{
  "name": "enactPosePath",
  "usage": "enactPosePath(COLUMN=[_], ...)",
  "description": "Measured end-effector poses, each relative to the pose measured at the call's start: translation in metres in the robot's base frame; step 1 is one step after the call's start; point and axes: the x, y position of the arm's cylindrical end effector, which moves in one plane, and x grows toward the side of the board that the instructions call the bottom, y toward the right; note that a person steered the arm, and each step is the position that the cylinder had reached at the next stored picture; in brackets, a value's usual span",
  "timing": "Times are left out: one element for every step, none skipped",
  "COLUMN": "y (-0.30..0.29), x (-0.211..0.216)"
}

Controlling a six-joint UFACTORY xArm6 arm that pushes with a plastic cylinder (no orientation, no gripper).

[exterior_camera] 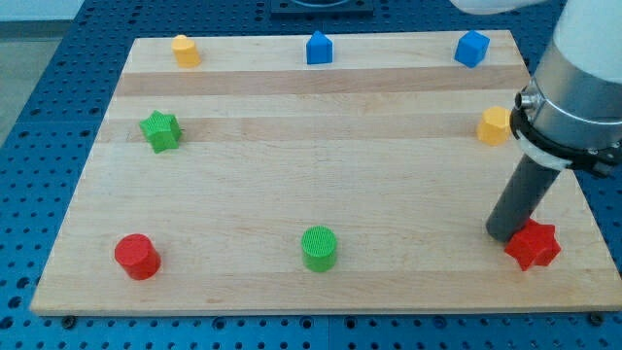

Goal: Point your arm at the blue cube

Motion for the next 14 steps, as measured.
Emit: enactPosePath(y=[0.000, 0.000, 0.004, 0.017, 0.036, 0.056, 0.065, 0.055, 0.020, -0.017, -0.026, -0.023, -0.024, -0.022], x=[-0.006, -0.034, -0.060, -0.076, -0.089, -0.114, -0.135, -0.142, -0.142, -0.143, -0.148, -0.162, -0.173, -0.178])
